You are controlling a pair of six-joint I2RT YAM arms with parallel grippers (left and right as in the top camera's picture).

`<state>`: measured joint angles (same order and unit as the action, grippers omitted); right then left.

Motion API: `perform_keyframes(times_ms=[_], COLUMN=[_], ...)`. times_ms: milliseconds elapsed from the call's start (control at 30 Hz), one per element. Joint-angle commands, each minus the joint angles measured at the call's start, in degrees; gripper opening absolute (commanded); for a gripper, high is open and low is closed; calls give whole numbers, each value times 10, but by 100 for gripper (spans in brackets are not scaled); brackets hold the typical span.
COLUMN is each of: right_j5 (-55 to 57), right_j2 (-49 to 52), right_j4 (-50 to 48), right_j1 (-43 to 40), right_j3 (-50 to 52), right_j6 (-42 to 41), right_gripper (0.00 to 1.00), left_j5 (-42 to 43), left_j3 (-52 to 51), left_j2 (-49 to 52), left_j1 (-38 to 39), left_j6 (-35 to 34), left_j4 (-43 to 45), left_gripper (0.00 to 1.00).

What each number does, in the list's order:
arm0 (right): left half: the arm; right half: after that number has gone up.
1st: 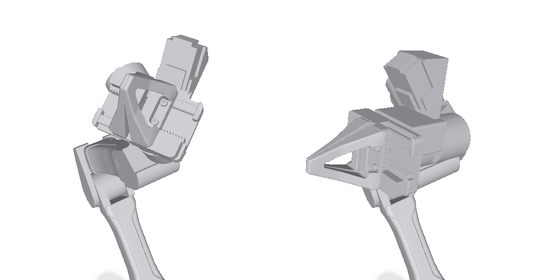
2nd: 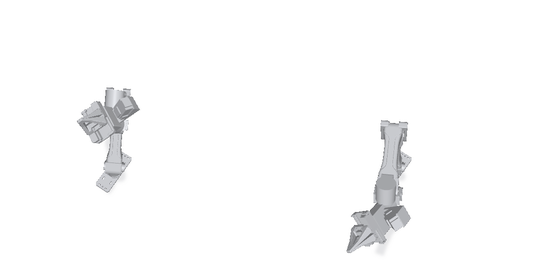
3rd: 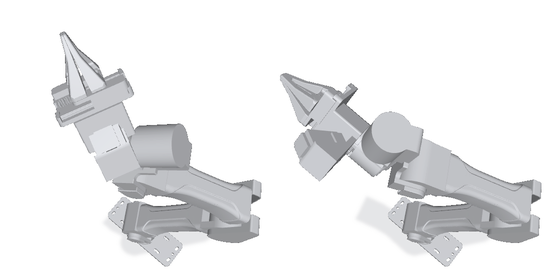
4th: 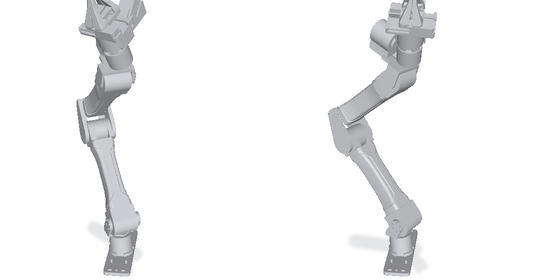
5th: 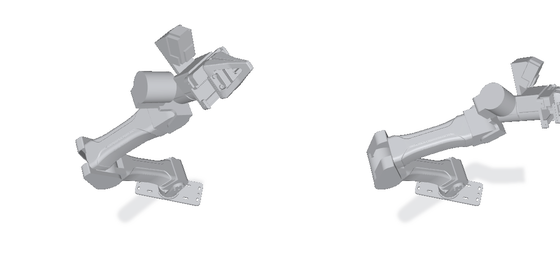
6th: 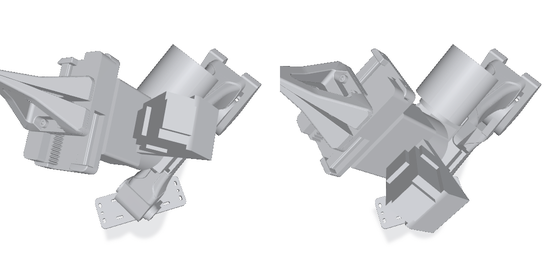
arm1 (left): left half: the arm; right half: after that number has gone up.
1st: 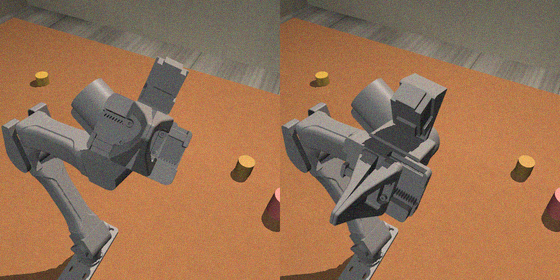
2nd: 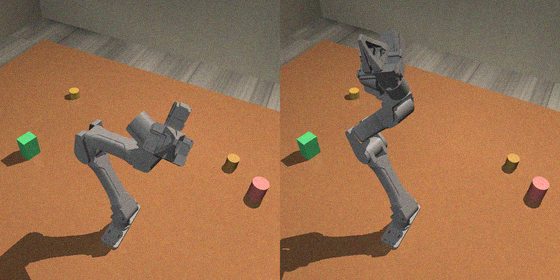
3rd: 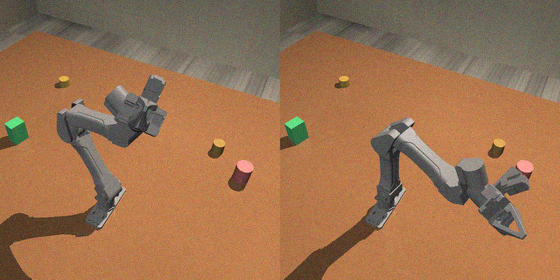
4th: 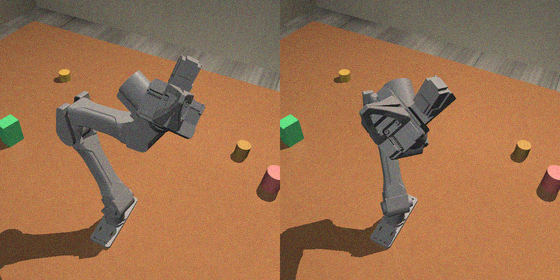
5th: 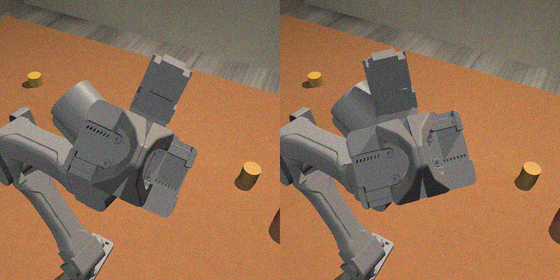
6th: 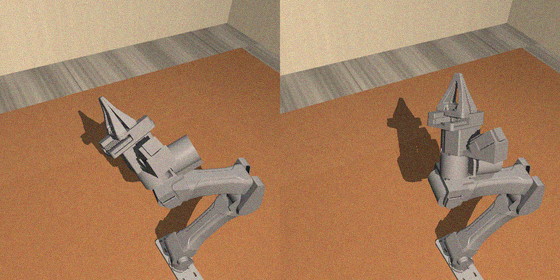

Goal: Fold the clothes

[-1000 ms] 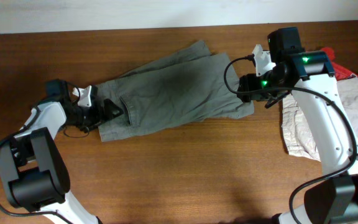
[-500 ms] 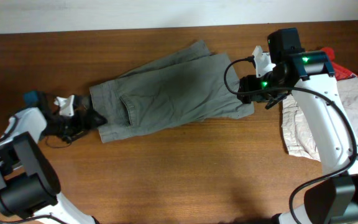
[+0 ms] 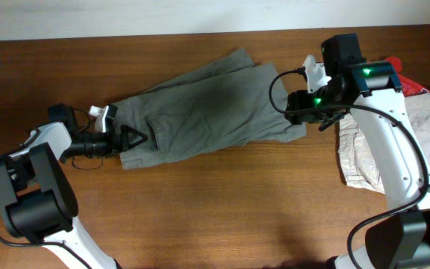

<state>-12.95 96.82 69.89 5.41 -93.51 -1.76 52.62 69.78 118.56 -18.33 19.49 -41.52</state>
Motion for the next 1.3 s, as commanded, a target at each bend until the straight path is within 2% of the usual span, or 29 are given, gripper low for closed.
perform_keyframes(times_ms=[0,33,67,100,167,233,267,367,500,667,800,967,1100,1267], right_j5=[-3,-3,-3,-3,-3,-3,-2,2,2,2,2,1,1,1], right_j2=[0,0,0,0,0,0,0,0,0,0,0,0,0,0], right_j4=[0,0,0,-1,-2,-2,-2,-2,-2,-2,-2,-2,-2,-2], right_j1=[1,1,1,1,1,1,1,1,1,1,1,1,1,1], right_j3=[0,0,0,0,0,0,0,0,0,0,0,0,0,0], right_j6=[-3,-3,-3,-3,-3,-3,-3,-3,-4,-4,-4,-4,-4,-4], right_gripper=[61,61,61,61,61,61,61,61,61,61,61,61,61,61], left_j5=[-118,-116,-111,-101,-93,-93,-92,-94,-137,-240,-339,-364,-367,-438], left_j3=[-40,-40,-40,-40,-35,-26,-20,3,49,153,271,380,433,435], left_j2=[71,71,71,71,70,67,62,34,-30,-106,-113,-113,-113,-99], left_j1=[13,13,13,13,13,13,13,13,13,13,13,19,60,165], left_j6=[3,3,3,3,3,3,3,2,-32,-36,-36,-35,-35,-36], left_j4=[-3,-3,-3,-3,-12,-26,-36,-74,-121,-218,-316,-362,-370,-359], left_gripper=[96,92,84,59,24,4,1,1,1,0,0,0,0,0])
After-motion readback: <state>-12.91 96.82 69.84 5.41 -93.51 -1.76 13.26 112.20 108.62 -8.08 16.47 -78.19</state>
